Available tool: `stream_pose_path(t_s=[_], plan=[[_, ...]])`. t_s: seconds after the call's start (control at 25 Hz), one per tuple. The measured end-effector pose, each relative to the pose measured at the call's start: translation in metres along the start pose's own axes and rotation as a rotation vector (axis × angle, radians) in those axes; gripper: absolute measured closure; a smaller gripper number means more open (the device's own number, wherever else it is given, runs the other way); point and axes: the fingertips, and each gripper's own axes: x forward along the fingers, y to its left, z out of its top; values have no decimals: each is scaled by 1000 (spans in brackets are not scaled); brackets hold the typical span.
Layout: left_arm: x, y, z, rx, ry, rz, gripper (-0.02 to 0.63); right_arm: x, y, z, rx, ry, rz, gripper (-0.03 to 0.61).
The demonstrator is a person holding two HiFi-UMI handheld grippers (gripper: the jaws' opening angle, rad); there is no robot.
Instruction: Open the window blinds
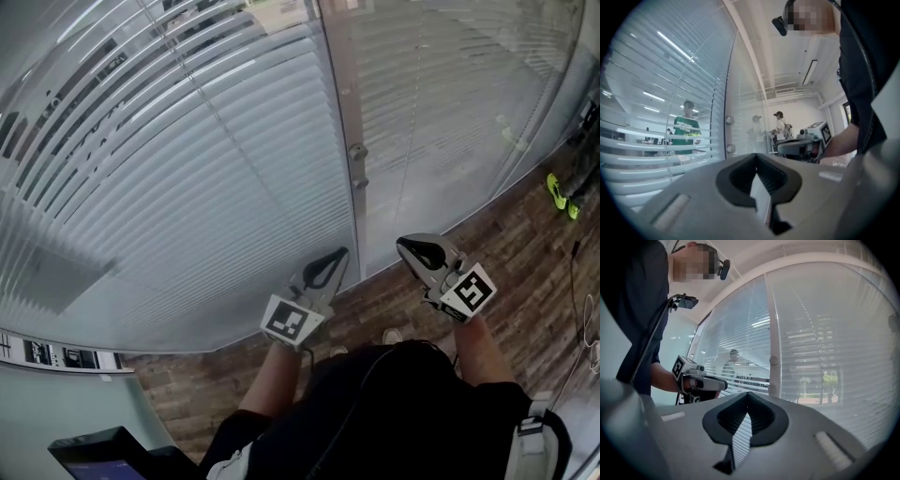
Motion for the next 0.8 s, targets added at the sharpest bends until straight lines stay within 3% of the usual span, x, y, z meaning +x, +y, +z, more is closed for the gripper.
stream_pose_path(t_s=[0.36, 0.8], plan=[[7, 2, -7, 30, -32, -3, 609, 0, -1, -3, -10, 12, 22, 572], [18, -7, -7, 16, 15, -19, 609, -7, -11, -16, 4, 27, 2, 572]])
